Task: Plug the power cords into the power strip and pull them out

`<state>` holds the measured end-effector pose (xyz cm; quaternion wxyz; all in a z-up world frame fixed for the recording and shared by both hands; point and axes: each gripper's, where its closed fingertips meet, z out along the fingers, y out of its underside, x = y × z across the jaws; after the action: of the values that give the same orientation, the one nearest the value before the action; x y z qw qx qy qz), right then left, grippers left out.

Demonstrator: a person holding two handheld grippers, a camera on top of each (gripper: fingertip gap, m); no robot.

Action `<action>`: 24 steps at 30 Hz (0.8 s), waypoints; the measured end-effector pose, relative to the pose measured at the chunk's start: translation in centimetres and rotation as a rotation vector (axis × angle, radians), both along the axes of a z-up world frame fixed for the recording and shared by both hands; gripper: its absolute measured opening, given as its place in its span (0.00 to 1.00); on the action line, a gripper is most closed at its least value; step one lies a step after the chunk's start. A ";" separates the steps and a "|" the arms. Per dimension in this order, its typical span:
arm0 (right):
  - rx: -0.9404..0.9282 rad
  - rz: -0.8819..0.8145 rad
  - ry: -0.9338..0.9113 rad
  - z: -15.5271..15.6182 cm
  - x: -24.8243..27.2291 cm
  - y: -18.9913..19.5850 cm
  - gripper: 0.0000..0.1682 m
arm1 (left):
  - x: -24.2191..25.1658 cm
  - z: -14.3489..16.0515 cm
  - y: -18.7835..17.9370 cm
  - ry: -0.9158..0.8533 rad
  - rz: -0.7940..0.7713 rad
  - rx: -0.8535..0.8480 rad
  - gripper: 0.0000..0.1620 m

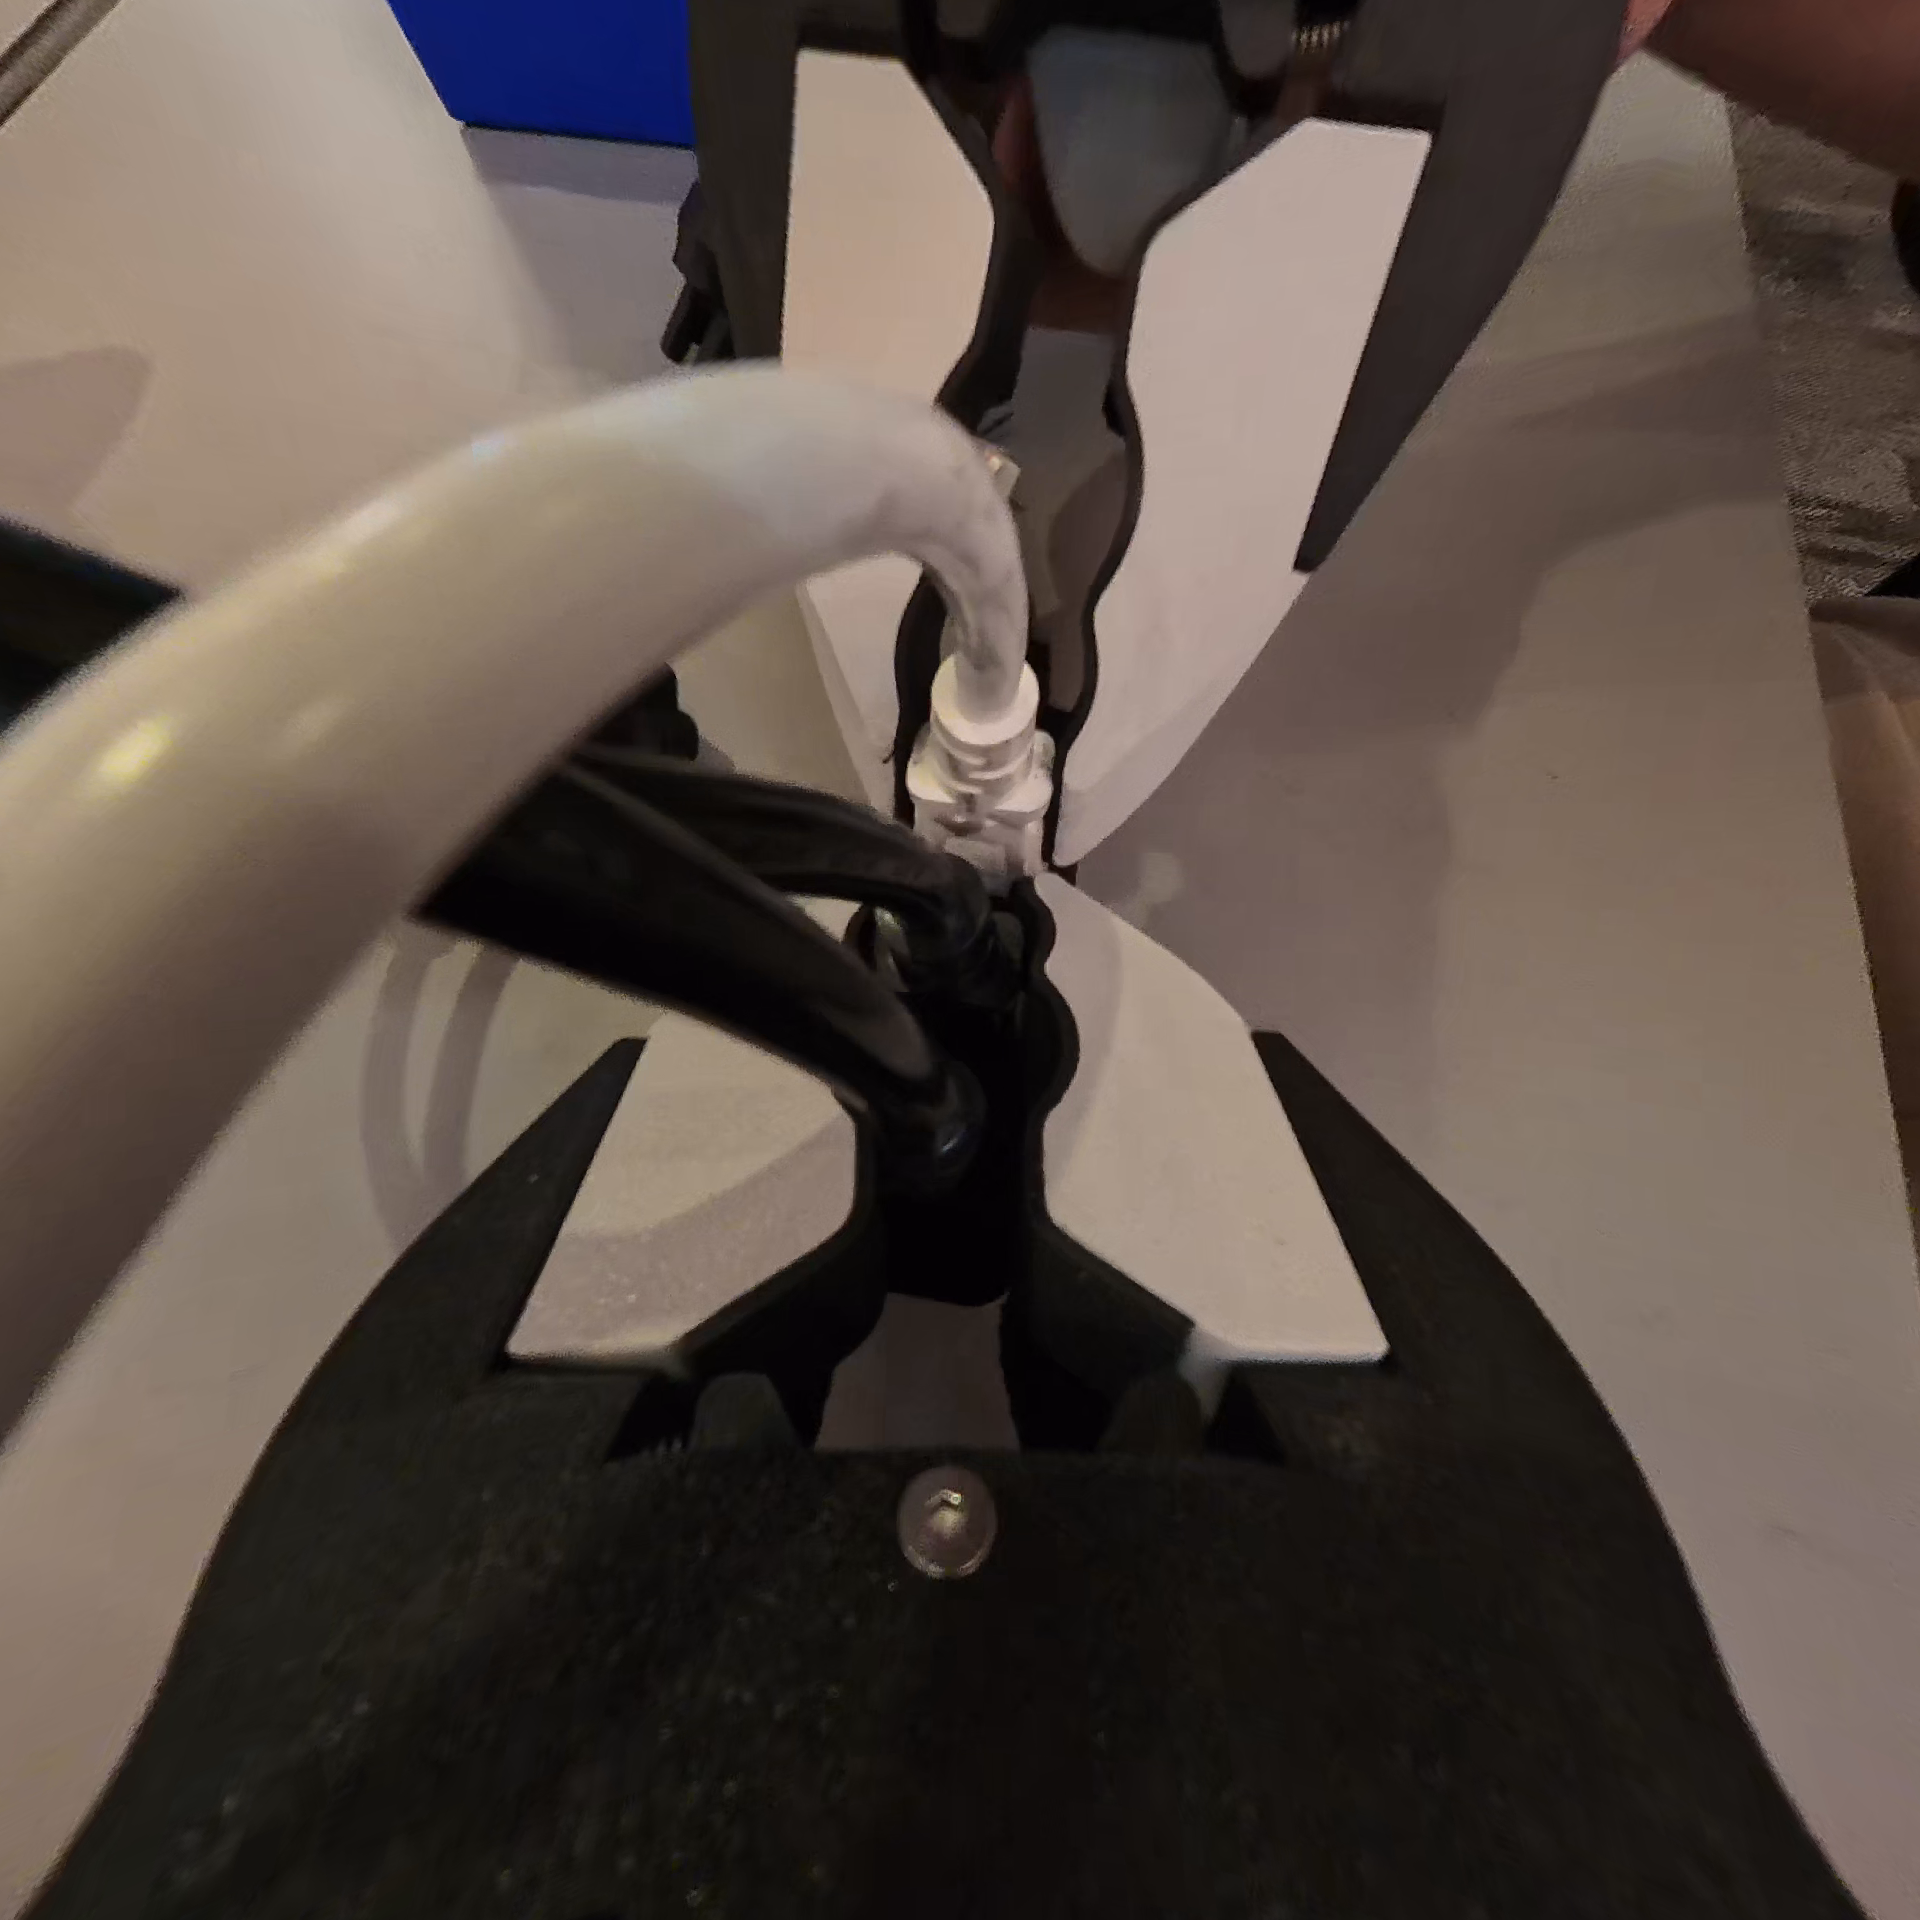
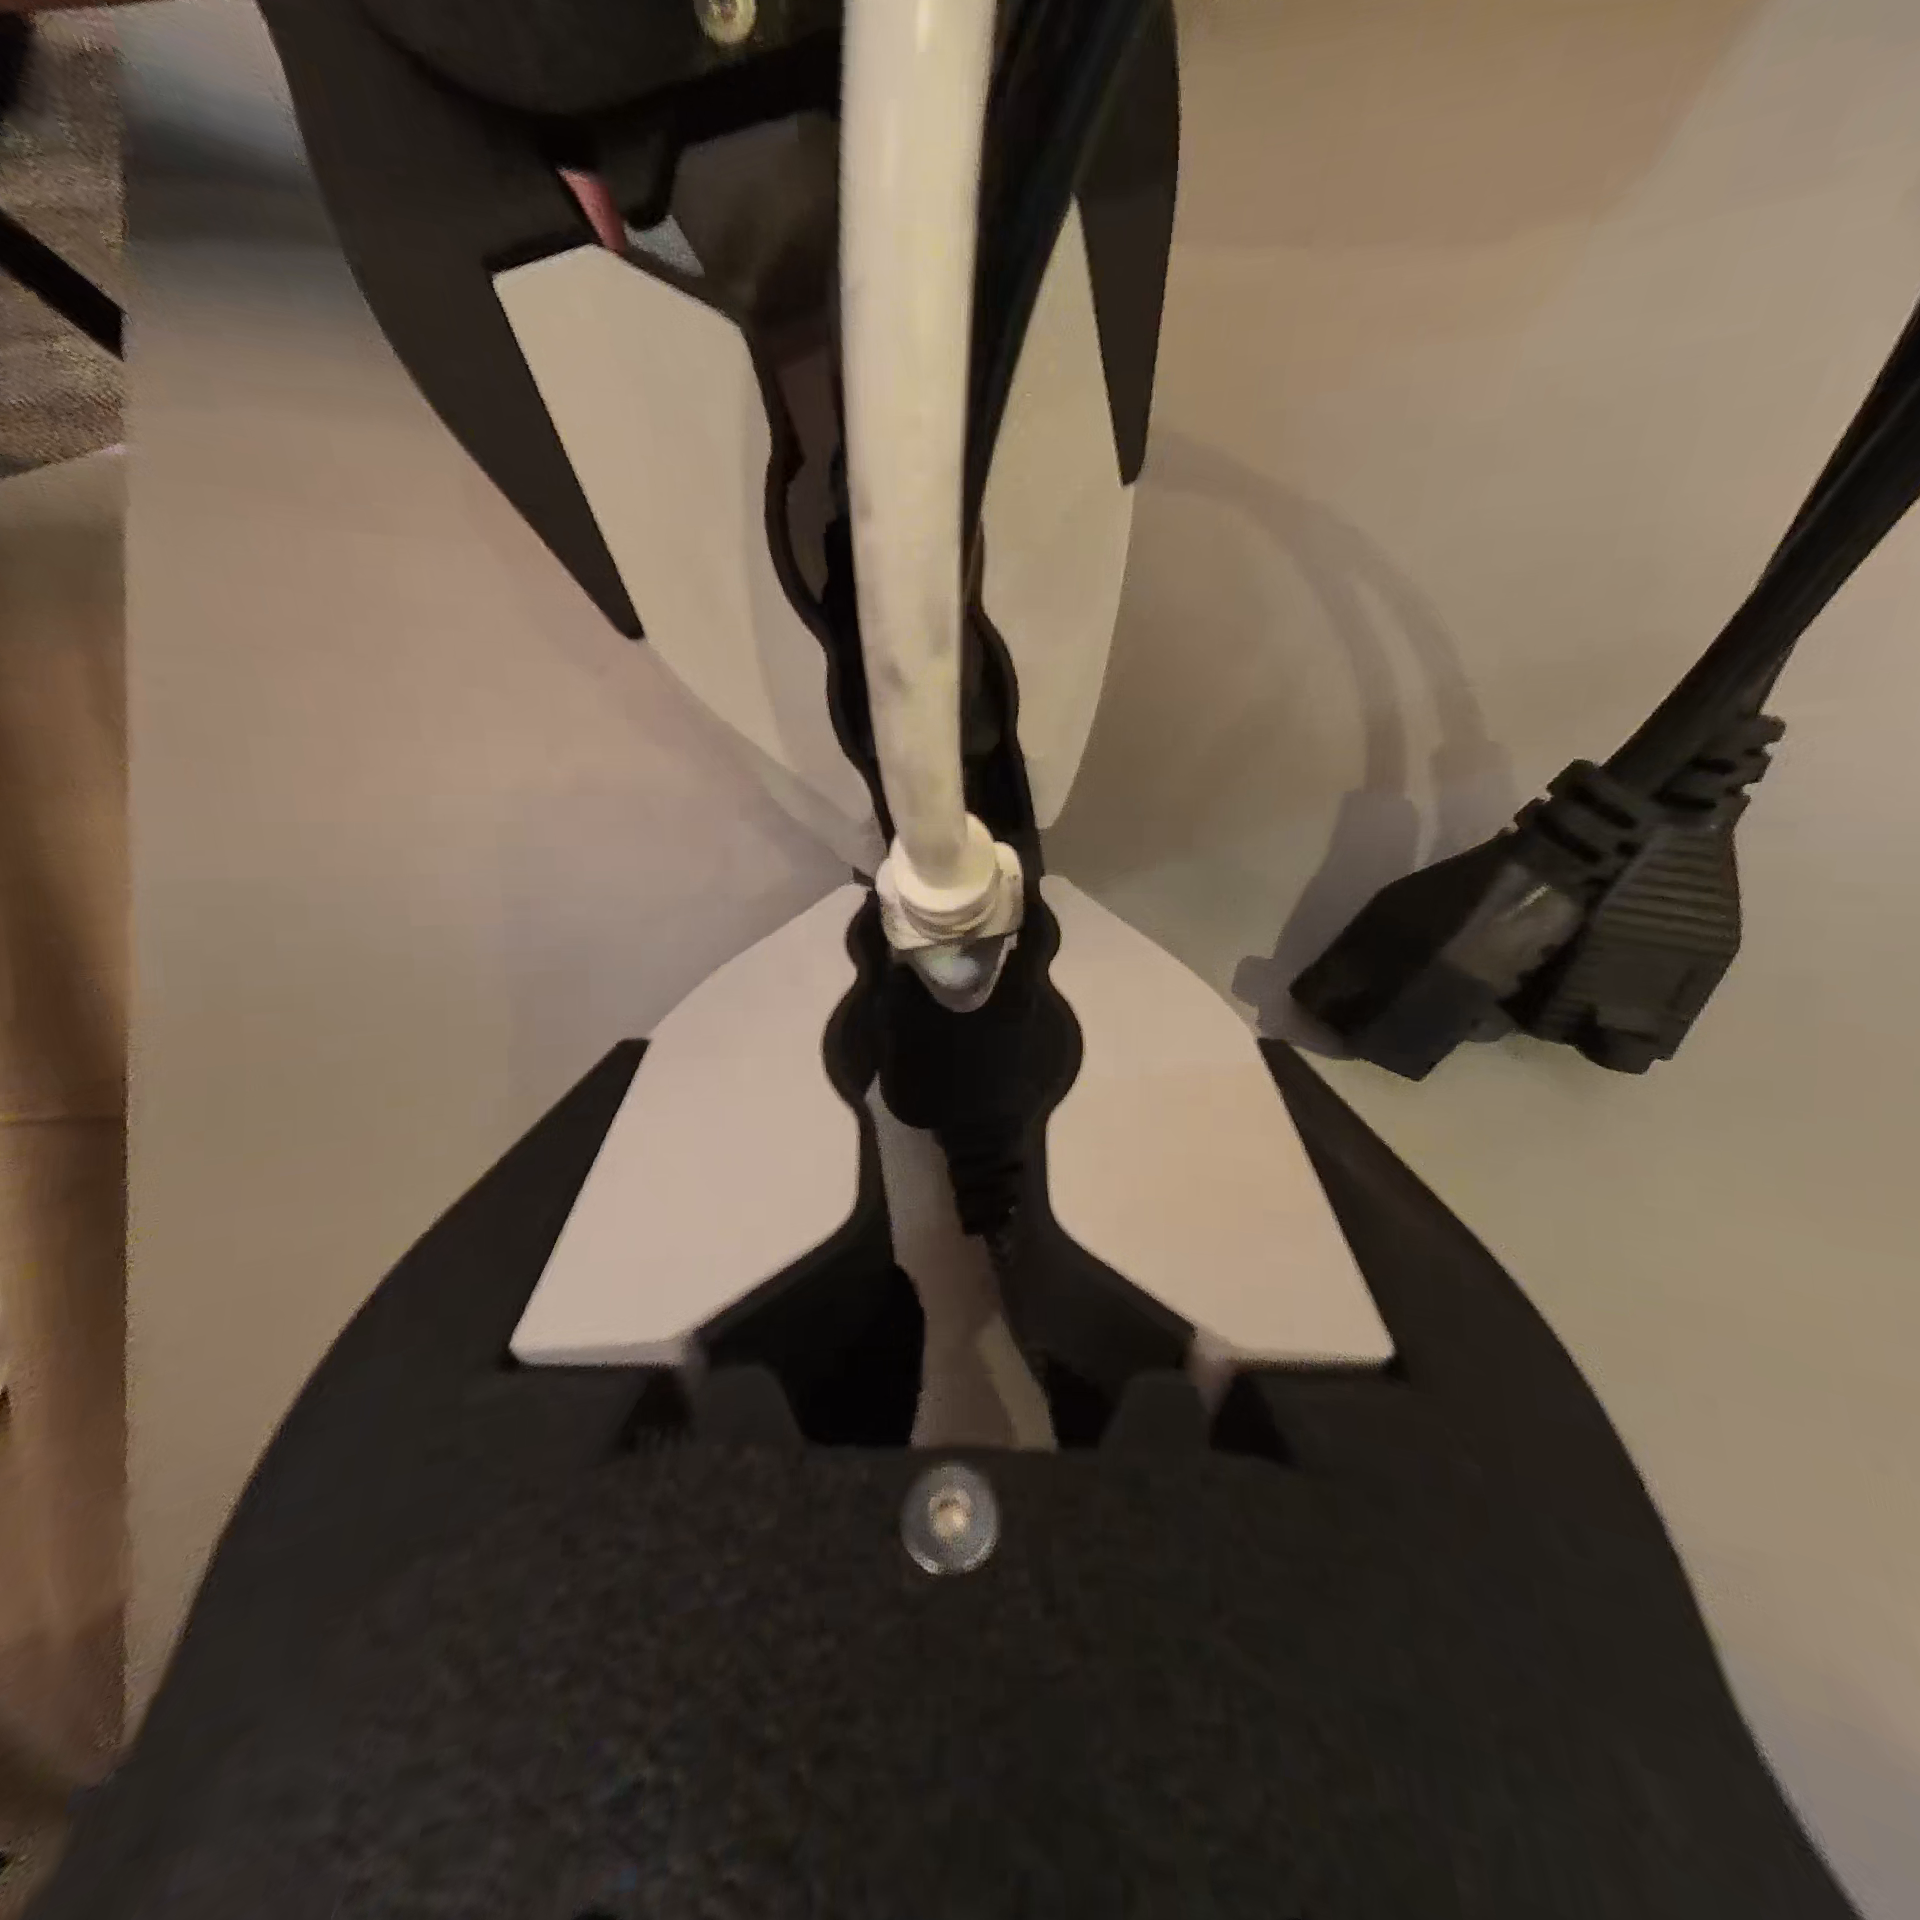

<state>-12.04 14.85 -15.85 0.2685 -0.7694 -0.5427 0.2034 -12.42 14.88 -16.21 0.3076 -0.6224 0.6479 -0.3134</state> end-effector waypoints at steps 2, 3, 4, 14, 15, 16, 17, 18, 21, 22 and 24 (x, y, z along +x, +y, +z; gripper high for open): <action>-0.027 -0.009 0.053 0.0 -0.1 0.2 0.14 | 0.1 0.0 0.1 -0.009 0.001 -0.012 0.15; -0.034 -0.021 0.048 0.0 -0.1 0.4 0.14 | 0.2 0.0 0.3 -0.005 -0.001 -0.010 0.15; -0.025 -0.026 0.017 0.0 -0.1 0.5 0.14 | 0.2 -0.1 0.3 0.011 -0.004 -0.004 0.15; -0.012 -0.033 -0.008 0.0 -0.2 0.5 0.14 | 0.1 -0.1 0.3 0.020 -0.013 0.000 0.15; -0.006 -0.028 -0.050 0.0 -0.1 0.5 0.14 | 0.0 -0.1 0.3 0.022 -0.012 0.002 0.15; -0.008 -0.025 -0.067 0.0 -0.1 0.4 0.14 | 0.0 -0.1 0.3 0.009 -0.010 -0.001 0.15; -0.007 -0.019 -0.062 0.0 -0.1 0.4 0.14 | 0.0 -0.1 0.3 -0.004 -0.014 0.001 0.15; -0.009 -0.013 -0.037 0.0 0.0 0.3 0.14 | -0.1 -0.1 0.3 -0.005 -0.016 0.003 0.15; -0.025 -0.020 0.029 0.0 0.2 0.3 0.14 | 0.0 0.0 0.3 -0.009 -0.016 -0.002 0.15; -0.028 -0.029 0.004 0.0 0.2 0.4 0.14 | 0.2 -0.1 0.4 -0.001 -0.011 -0.002 0.15; -0.025 -0.039 -0.071 0.0 0.0 0.5 0.14 | 0.2 -0.1 0.5 0.018 -0.006 0.002 0.15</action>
<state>-12.01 15.37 -15.88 0.2436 -0.7899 -0.5341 0.1773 -12.23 15.36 -16.34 0.3014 -0.6229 0.6528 -0.3082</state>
